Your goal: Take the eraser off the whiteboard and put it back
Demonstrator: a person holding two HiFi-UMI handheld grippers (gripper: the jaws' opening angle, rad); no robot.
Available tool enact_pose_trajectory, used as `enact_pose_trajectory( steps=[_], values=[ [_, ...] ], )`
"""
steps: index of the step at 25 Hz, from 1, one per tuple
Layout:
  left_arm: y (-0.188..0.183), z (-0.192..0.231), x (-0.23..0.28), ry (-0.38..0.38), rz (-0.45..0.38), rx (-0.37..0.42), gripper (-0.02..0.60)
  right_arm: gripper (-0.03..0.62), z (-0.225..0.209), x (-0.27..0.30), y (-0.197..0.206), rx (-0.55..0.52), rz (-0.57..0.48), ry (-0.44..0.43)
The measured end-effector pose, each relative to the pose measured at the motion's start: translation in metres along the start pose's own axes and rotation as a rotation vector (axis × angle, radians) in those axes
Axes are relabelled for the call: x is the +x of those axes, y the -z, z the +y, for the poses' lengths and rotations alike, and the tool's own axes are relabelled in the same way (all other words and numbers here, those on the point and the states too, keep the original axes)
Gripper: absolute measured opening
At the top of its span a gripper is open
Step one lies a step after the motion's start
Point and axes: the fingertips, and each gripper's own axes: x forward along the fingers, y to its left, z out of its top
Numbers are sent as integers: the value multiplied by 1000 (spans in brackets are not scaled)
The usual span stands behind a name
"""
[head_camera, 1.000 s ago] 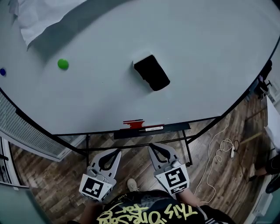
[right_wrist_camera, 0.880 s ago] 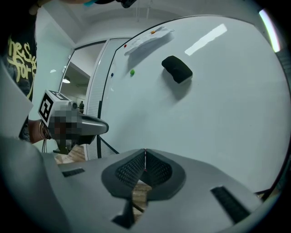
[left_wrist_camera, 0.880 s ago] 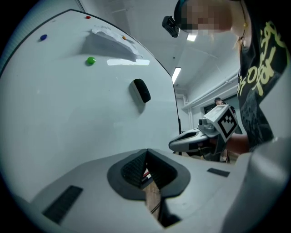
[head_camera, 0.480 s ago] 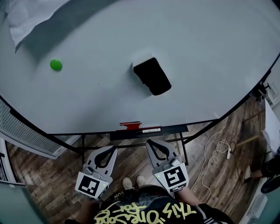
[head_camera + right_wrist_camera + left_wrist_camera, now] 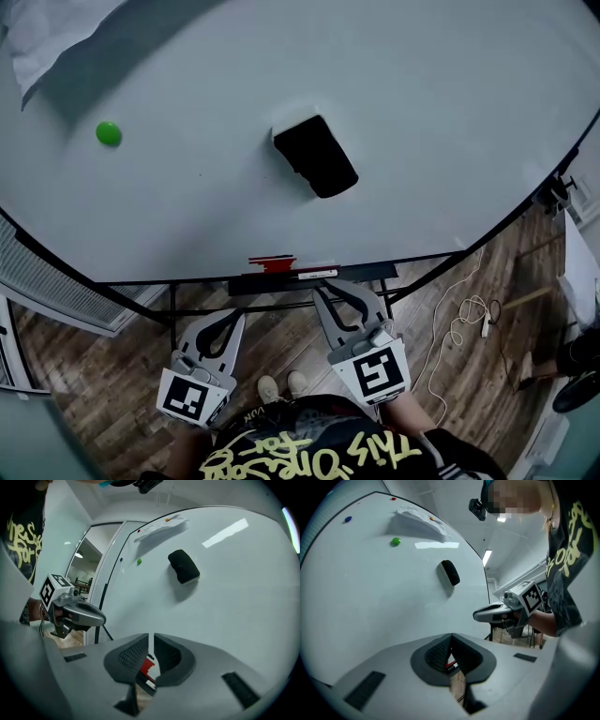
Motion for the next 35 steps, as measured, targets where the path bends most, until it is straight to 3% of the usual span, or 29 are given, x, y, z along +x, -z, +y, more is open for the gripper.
enact_pose_trajectory(
  steps=[3,7,10,15,21,25,27,32,35],
  values=[
    [-2,1,-3,-7,4,5,8,90,-8,-2,-15,-31,-22,4],
    [1,4,-10,-16,14,19,8,116,-24,-4,-37,-56,-83,55],
    [3,7,-14,-22,11,42,8,184,-39,-5,-59,-29,-166,113],
    [0,9,-16,-42,8,28,8,234,-60,-5,-85,-2,-231,189],
    [-3,9,-17,-56,-23,-23,8,247,-82,-5,-114,-35,-280,305],
    [1,12,-22,-56,-6,29,6,258,-91,-2,-127,-58,-292,348],
    [-2,14,-23,-73,-11,6,8,259,-93,0,-133,-76,-292,347],
    [3,21,-30,-94,2,39,8,265,-97,8,-138,-236,-206,361],
    [5,22,-33,-101,-5,33,6,270,-101,10,-142,-275,-191,382]
  ],
)
